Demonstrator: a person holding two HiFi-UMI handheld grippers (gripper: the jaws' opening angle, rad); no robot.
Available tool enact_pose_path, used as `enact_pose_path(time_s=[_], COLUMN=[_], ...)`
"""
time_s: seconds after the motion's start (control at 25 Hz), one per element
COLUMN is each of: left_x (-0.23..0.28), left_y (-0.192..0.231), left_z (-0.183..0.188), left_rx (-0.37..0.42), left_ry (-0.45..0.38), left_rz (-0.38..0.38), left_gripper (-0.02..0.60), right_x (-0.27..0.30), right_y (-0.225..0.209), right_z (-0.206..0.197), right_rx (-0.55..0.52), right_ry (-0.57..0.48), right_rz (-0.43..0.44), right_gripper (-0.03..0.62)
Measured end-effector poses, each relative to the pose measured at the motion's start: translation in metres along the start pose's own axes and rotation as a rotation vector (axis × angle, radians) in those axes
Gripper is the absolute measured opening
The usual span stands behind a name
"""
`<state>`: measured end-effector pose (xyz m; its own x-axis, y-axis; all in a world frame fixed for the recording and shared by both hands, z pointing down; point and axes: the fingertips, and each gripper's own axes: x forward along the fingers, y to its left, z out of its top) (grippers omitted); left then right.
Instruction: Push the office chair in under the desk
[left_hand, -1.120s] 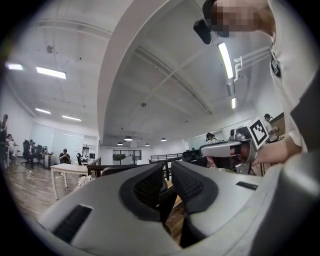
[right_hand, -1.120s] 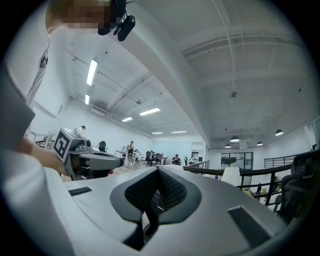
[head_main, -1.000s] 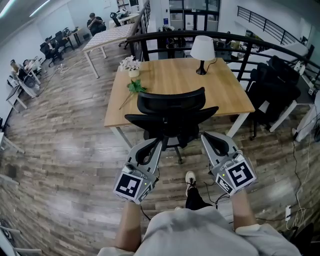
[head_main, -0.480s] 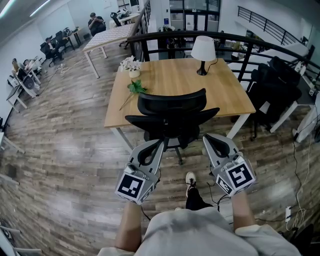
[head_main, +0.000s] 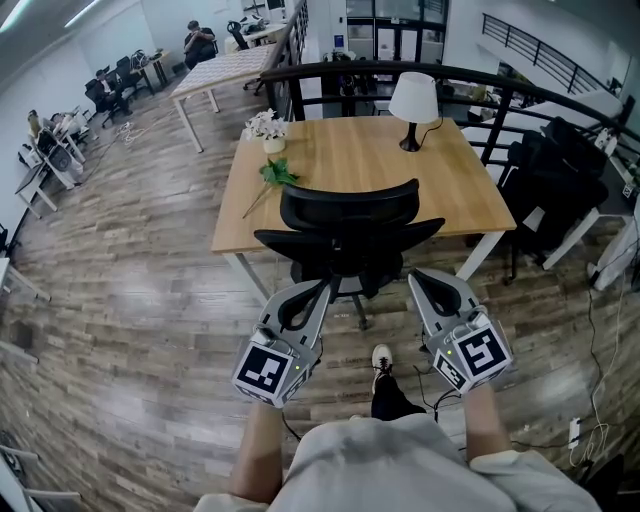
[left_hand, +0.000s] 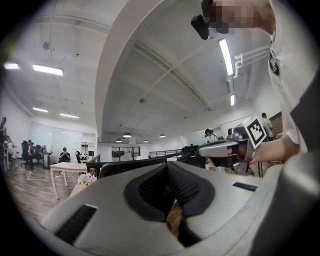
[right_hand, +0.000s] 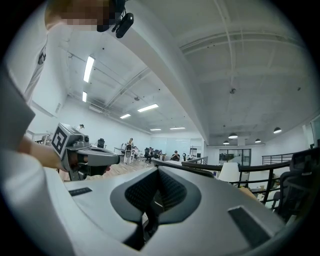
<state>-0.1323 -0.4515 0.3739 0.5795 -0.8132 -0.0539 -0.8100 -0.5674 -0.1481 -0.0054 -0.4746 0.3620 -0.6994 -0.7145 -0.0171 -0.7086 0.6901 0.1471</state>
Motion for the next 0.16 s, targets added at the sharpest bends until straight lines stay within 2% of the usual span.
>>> enact_pose_path(time_s=[0.16], left_x=[0.0002], left_y=[0.0033], left_z=[-0.0044], left_rx=[0.003], left_ry=[0.017], left_rz=[0.007], left_gripper=[0.026], right_x=[0.0046], right_y=[-0.0002], right_z=[0.0006], right_rx=[-0.003], right_ry=[-0.001], right_rz=[0.011], right_gripper=[0.018])
